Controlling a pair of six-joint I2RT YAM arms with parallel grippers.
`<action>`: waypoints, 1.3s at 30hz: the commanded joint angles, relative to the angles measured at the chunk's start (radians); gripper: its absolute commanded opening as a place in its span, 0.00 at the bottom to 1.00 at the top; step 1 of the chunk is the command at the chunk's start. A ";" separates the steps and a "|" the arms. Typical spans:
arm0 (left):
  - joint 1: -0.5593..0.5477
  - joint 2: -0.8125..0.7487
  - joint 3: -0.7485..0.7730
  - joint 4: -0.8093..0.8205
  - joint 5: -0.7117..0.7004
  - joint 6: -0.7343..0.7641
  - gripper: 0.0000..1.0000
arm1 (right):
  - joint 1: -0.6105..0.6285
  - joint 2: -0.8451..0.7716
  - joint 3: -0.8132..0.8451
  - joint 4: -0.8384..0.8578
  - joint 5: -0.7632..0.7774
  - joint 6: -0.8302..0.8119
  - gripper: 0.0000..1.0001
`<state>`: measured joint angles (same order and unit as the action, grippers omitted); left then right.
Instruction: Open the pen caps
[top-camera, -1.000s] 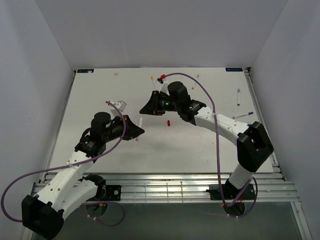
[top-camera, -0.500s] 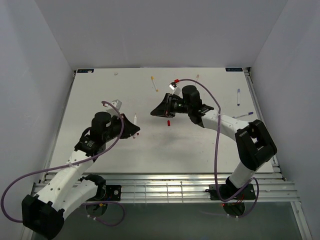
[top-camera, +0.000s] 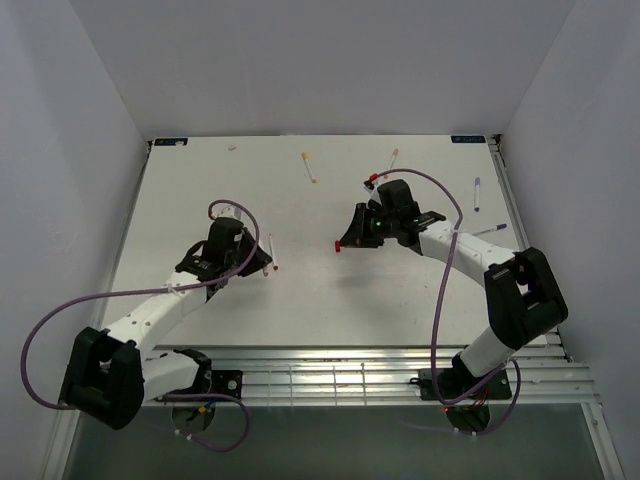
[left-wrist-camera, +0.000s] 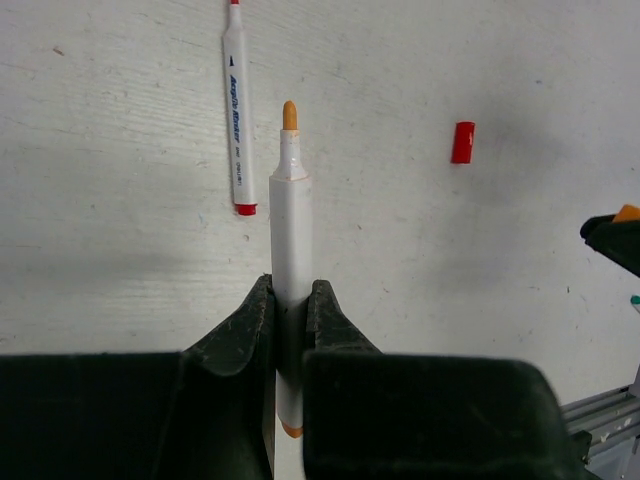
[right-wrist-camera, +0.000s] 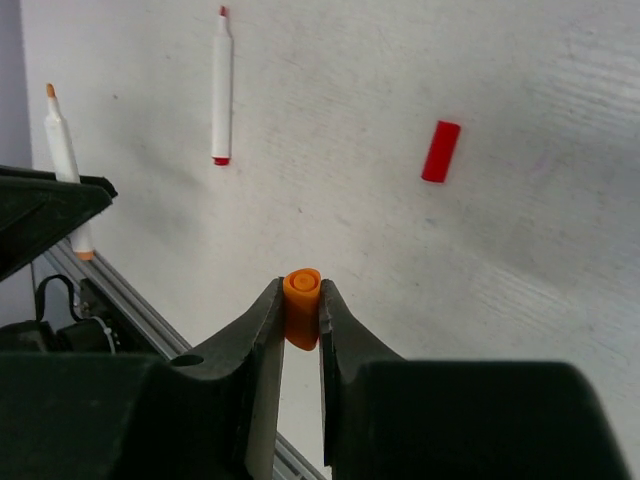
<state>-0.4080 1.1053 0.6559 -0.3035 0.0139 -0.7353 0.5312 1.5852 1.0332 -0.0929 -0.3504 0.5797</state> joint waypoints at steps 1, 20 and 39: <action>0.014 0.063 0.021 0.081 -0.015 -0.036 0.00 | -0.011 -0.019 -0.022 -0.059 0.077 -0.081 0.08; 0.199 0.307 -0.048 0.359 0.188 0.005 0.00 | -0.040 0.237 0.120 -0.122 0.162 -0.155 0.08; 0.206 0.459 -0.056 0.449 0.213 0.007 0.22 | -0.059 0.375 0.245 -0.134 0.080 -0.164 0.29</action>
<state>-0.2104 1.5475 0.6010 0.1188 0.2184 -0.7410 0.4770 1.9404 1.2358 -0.2298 -0.2443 0.4221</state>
